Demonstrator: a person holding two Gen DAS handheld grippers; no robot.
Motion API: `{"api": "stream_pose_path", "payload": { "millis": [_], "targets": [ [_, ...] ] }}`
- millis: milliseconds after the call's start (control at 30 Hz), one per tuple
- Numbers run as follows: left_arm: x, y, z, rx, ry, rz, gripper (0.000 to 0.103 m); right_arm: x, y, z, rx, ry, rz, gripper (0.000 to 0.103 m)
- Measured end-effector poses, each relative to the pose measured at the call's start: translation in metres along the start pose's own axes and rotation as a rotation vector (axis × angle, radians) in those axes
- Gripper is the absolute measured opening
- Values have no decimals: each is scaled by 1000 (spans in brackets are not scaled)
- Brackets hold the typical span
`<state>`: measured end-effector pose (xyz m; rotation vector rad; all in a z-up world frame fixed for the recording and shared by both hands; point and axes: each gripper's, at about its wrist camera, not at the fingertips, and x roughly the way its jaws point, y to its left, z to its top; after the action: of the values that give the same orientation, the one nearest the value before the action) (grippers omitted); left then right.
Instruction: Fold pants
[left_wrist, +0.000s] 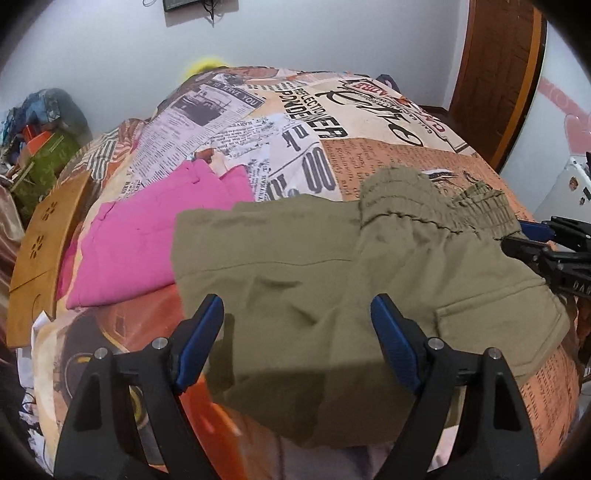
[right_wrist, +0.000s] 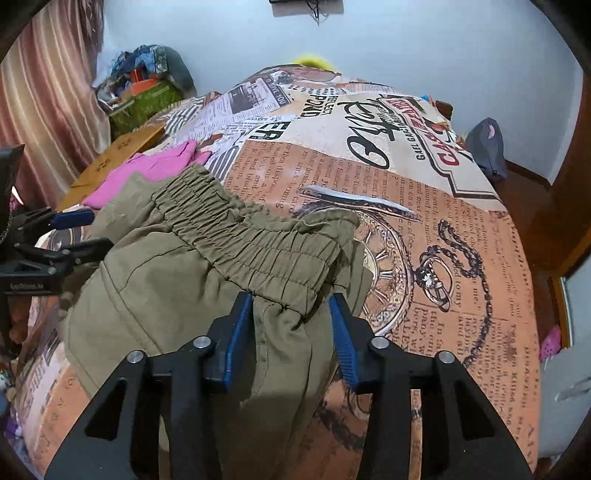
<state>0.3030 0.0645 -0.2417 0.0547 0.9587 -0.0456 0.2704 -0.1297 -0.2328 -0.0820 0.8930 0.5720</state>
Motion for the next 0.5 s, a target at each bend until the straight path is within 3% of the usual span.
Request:
{"api": "stream_pose_path", "payload": {
  "millis": [100,200,267,400,500],
  "targets": [
    [-3,10,1,-5,5,9,83,-14,-6,2,8,-21,1,34],
    [-19,23,1,-8,-24,81,75,-27,-3,1,2,-43,-29,34],
    [-32,41,-3,-40,-42,108,74,-38,3,-1,-16,-57,-72,34],
    [-53,72,-16,-136,-40,57,74,-57,10,-9,-2,-77,-81,34],
    [-53,72,-26,-156,-23,7,75,-68,13,-17,41,-82,-45,34]
  ]
}}
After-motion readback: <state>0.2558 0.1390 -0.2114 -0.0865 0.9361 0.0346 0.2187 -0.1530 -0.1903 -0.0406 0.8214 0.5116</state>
